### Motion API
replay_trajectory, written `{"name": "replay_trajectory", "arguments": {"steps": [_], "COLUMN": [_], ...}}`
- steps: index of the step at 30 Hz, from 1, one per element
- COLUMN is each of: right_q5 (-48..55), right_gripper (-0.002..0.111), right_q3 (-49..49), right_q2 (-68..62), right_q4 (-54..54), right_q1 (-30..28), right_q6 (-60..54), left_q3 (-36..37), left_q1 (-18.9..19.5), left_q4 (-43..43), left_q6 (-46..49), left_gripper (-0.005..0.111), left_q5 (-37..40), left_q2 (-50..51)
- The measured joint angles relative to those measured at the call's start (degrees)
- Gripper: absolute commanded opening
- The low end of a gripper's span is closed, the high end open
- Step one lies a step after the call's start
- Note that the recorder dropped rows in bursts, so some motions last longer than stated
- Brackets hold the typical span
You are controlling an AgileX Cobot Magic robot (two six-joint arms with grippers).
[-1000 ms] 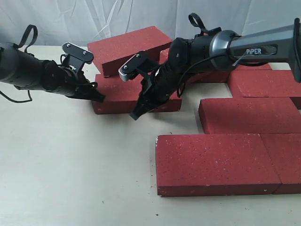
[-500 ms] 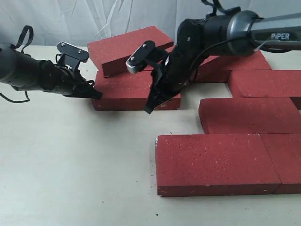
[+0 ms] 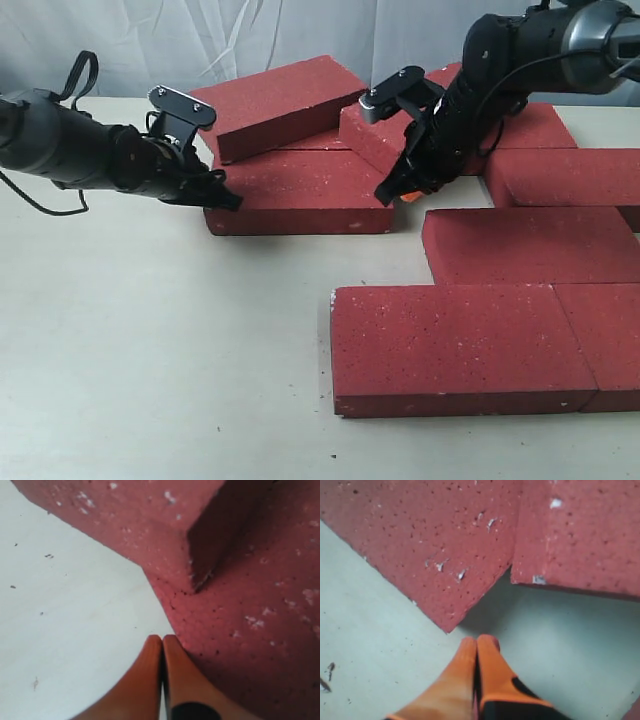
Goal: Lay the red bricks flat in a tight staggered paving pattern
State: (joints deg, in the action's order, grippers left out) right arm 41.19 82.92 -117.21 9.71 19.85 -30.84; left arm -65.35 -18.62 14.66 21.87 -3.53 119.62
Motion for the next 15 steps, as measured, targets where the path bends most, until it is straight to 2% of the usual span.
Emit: {"name": "replay_trajectory", "arguments": {"steps": [8, 15], "right_q5": [-6.4, -7.9], "right_gripper": [-0.001, -0.001], "right_q3": [0.0, 0.0], "right_q2": [-2.5, -2.5], "right_q4": [-0.3, -0.3], "right_q1": [-0.2, -0.2], "right_q6": [0.0, 0.0], "left_q3": [0.0, 0.0], "left_q1": [-0.2, -0.2], "left_q4": [0.0, 0.0], "left_q6": [0.0, 0.0], "left_gripper": [0.000, 0.000], "left_q5": [0.0, 0.0], "left_q2": [0.0, 0.0]}}
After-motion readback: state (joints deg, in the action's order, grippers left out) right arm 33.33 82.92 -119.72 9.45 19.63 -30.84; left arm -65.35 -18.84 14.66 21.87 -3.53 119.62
